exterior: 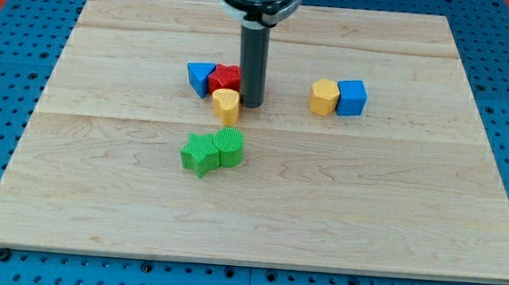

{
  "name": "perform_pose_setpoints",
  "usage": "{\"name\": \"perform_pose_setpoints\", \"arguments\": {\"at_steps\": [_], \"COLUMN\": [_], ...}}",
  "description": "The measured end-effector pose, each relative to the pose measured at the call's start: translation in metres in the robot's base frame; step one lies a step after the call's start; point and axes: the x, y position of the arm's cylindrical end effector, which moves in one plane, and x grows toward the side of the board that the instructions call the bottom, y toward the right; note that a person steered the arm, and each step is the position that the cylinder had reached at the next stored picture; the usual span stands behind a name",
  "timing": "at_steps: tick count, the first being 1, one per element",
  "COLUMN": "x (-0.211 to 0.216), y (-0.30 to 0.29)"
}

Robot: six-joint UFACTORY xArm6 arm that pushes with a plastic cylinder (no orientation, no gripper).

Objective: Push the yellow blocks towards the top left side

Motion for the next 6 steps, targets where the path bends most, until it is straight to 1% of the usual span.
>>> {"name": "perform_pose_setpoints", "arguments": {"at_steps": [2,3,5,6], "x": [0.038,0.038,-0.017,-0.033], "y": [-0.003,0.049,0.104,0.127]}}
